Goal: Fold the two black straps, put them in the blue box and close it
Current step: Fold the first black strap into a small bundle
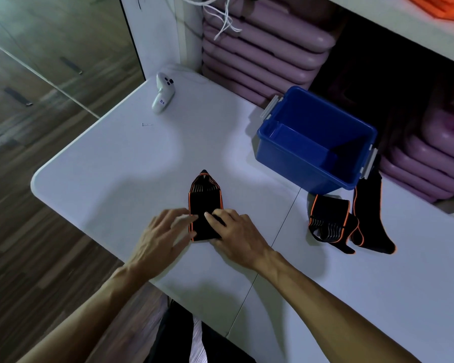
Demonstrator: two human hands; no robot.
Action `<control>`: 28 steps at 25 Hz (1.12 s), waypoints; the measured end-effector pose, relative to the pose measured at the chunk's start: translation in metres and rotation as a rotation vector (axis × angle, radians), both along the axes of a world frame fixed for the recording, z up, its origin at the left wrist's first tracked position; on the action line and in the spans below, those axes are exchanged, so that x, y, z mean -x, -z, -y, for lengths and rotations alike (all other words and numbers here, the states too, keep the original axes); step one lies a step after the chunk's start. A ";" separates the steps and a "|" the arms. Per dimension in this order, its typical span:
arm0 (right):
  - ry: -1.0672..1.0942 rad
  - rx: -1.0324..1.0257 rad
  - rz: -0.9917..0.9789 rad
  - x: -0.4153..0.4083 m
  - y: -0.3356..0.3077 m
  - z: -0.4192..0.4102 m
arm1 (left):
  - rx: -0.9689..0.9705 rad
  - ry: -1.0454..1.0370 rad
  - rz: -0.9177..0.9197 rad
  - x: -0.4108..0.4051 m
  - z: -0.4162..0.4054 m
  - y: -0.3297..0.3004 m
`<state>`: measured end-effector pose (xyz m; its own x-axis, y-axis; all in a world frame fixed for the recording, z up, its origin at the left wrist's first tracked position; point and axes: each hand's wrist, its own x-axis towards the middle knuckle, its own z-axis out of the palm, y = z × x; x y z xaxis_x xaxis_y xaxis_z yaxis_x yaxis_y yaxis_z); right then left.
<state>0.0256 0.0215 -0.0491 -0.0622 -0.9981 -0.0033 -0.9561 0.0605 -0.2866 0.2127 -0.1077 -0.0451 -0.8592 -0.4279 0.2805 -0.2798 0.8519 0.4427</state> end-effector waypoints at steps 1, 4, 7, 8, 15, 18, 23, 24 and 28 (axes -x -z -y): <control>-0.011 -0.013 0.014 0.002 -0.001 0.002 | -0.003 0.062 0.055 -0.001 -0.005 0.005; -0.040 -0.074 0.073 0.008 -0.008 0.007 | -0.073 0.082 0.142 0.005 -0.004 0.012; 0.047 -0.124 0.311 0.014 -0.016 0.012 | -0.153 0.086 0.180 0.018 0.014 0.006; 0.106 -0.148 0.423 0.016 -0.020 0.015 | -0.219 0.078 0.175 0.022 0.020 0.003; 0.387 -0.055 0.657 0.012 -0.020 0.036 | -0.782 -0.249 0.129 0.054 0.041 -0.008; 0.402 -0.037 0.651 0.012 -0.018 0.035 | -0.787 -0.487 0.058 0.067 0.063 -0.006; 0.392 -0.038 0.680 0.013 -0.018 0.035 | -0.685 -0.346 0.424 0.099 0.094 -0.008; 0.385 -0.033 0.682 0.013 -0.018 0.035 | -0.637 -0.302 0.471 0.106 0.097 -0.010; 0.401 -0.004 0.683 0.009 -0.016 0.033 | -0.392 -0.160 0.579 0.120 0.104 -0.009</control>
<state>0.0166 -0.0119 -0.0330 -0.4004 -0.8997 -0.1738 -0.4739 0.3657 -0.8011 0.0930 -0.2122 -0.0360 -0.7422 -0.5367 -0.4014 -0.6701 0.5896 0.4509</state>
